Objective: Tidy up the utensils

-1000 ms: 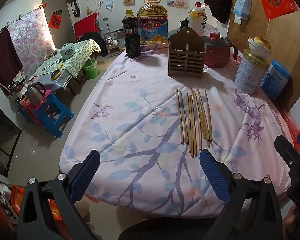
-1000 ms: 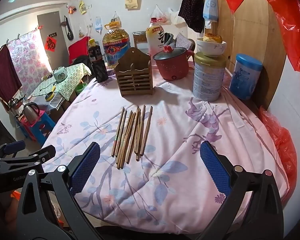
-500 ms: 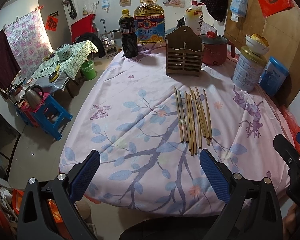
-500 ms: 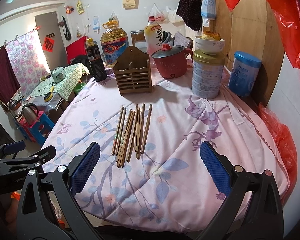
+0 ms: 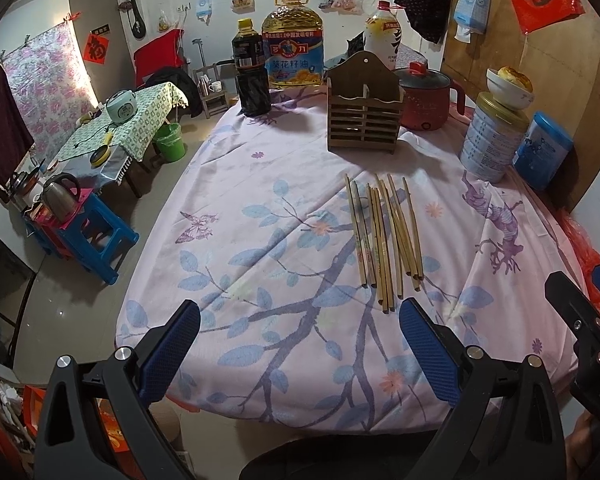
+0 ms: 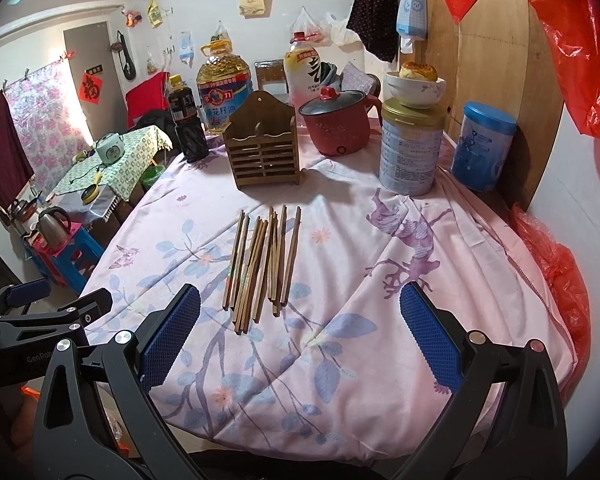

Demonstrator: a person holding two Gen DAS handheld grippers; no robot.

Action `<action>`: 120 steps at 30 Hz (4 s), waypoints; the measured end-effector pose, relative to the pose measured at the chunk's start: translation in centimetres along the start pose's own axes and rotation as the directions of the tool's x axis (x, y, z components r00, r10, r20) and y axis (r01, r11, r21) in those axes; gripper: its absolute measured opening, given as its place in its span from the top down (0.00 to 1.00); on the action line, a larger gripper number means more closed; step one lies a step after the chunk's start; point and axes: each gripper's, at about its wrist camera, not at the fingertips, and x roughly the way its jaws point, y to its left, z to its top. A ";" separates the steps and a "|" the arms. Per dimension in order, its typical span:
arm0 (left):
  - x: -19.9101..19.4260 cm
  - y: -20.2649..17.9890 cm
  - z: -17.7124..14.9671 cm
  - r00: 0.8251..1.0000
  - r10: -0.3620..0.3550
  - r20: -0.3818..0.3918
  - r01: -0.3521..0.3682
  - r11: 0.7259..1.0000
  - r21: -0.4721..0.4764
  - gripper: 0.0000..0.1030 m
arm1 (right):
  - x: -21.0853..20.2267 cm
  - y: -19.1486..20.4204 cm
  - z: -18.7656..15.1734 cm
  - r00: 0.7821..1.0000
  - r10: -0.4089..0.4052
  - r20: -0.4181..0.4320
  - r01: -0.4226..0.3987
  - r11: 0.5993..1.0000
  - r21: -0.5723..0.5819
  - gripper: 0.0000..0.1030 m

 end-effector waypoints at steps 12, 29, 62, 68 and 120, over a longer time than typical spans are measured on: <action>0.2 -0.1 0.0 1.000 -0.004 -0.007 0.004 1.000 0.003 0.05 | 0.0 0.4 -0.1 1.000 -0.006 -0.006 0.006 1.000 0.004 0.06; 5.8 2.8 -2.7 0.986 0.021 -0.165 -0.018 1.000 0.019 0.06 | 5.3 0.3 -4.2 0.995 -0.026 -0.093 0.017 0.996 -0.091 0.07; 17.8 -2.3 2.4 0.952 -0.009 -0.307 0.054 0.989 0.136 0.06 | 22.1 -5.2 -1.7 0.951 0.049 -0.304 -0.070 0.996 -0.058 0.71; 19.3 -3.7 1.9 0.962 -0.089 -0.257 0.134 0.978 0.163 0.14 | 20.7 -5.4 -2.6 0.946 0.049 -0.322 -0.083 0.992 -0.092 0.71; 7.5 -0.7 17.4 0.967 -0.248 0.057 0.235 0.956 0.176 0.95 | 12.3 -3.6 11.2 0.981 0.190 0.050 -0.184 0.977 -0.106 0.94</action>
